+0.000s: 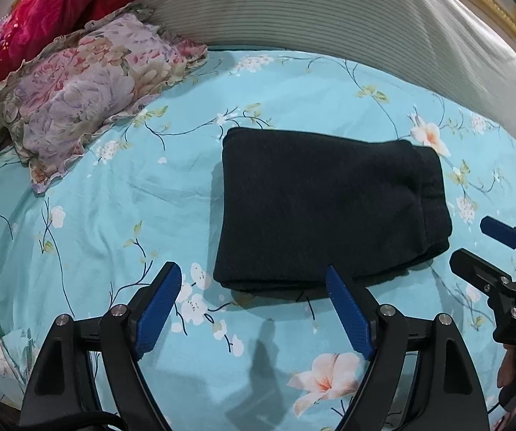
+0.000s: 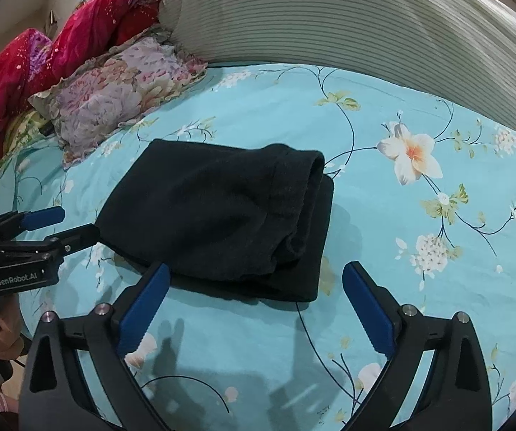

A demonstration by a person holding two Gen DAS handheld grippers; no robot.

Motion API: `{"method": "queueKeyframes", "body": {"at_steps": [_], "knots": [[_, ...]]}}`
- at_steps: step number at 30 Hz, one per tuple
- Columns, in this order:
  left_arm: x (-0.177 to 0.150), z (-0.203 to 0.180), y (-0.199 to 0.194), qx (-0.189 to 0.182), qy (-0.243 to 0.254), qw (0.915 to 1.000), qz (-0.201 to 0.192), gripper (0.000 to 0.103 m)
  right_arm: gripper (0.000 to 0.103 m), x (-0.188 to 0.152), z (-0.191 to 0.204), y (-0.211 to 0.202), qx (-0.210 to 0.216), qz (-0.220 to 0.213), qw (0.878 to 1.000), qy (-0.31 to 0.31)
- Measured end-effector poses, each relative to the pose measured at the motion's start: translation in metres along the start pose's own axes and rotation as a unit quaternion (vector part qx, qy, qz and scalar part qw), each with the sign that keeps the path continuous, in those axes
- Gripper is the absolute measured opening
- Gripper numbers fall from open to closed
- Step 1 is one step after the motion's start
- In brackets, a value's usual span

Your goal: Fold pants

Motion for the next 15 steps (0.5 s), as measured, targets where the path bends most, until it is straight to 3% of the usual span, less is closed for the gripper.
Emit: {"method": "queueKeyframes", "body": {"at_steps": [15], "knots": [[-0.021, 0.004, 0.012, 0.027, 0.006, 0.9996, -0.007, 0.084, 0.1, -0.01, 0.014, 0.014, -0.009, -0.011, 1.0, -0.026]]}}
Point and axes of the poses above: each gripper's, at about its wrist camera, not at the fingertips, and y roughly the way its jaws point, z to its left, x to its top, the point moved 1 cm from there along y, roughly the way its jaws point
